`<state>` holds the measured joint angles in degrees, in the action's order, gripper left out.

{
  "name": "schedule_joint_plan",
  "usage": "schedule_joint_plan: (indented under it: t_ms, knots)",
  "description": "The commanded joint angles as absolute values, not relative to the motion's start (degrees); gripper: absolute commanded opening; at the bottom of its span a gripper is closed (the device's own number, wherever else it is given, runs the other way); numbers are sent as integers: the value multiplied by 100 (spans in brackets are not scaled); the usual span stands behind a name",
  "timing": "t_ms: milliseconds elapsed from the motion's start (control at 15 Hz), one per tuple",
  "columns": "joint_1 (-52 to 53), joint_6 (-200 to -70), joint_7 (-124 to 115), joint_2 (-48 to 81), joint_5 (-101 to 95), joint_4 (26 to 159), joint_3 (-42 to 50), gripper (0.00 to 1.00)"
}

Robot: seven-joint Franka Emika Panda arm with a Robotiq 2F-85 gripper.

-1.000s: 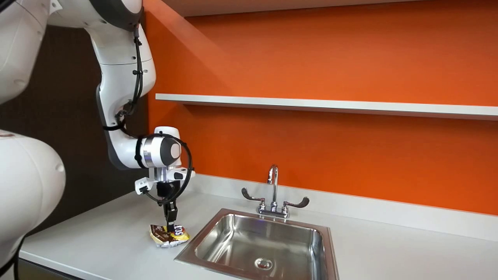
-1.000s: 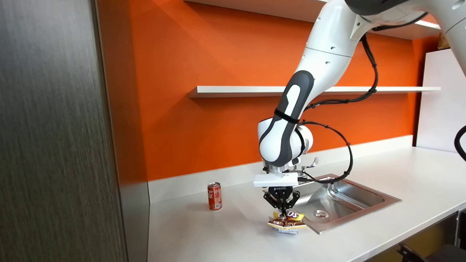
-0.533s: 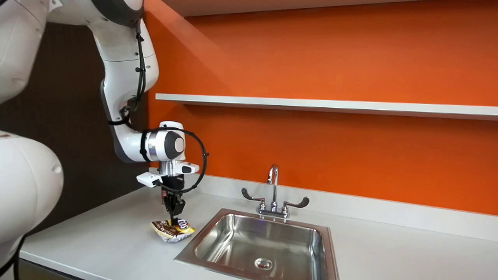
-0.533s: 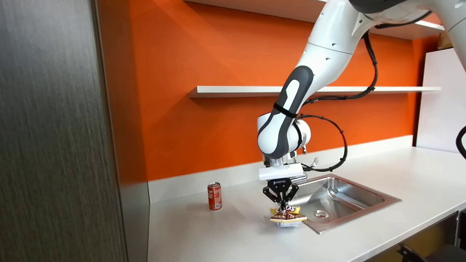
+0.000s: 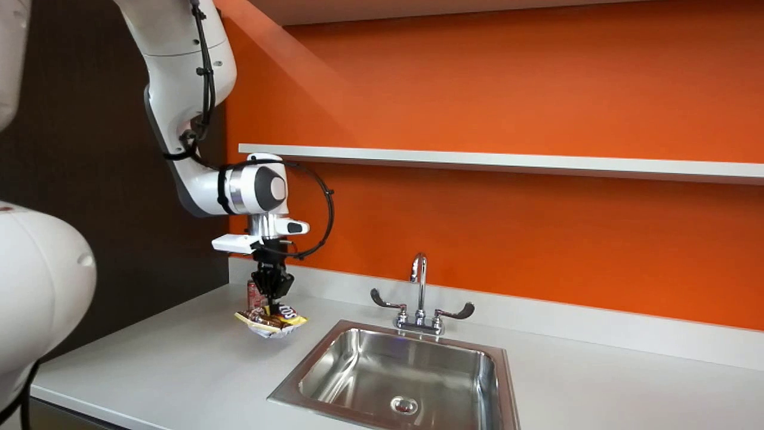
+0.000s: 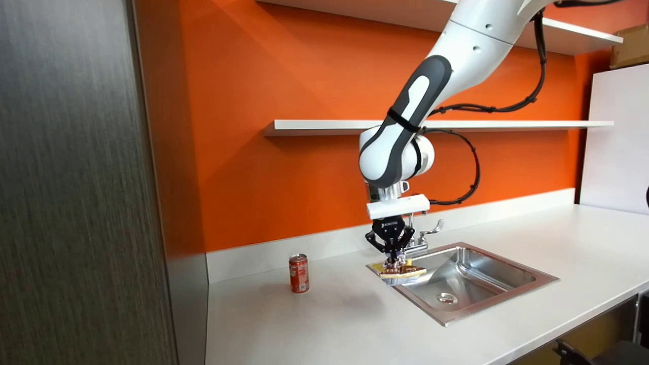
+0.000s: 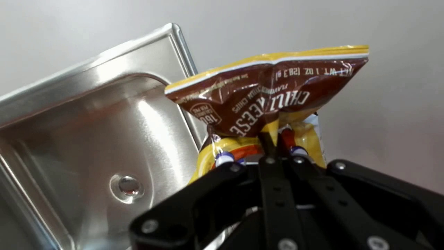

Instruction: Put the packet on the bottom shelf

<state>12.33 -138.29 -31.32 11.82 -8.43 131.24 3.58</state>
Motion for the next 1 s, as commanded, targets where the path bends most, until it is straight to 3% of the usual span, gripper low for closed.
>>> schedule_joint_plan:
  t_ms: [0,933]
  knots:
    - [1072,-13407,-2794,363,-1049,13362,192,0]
    - [747,-12409,-2072,-2139,-965,13380,-512,0]
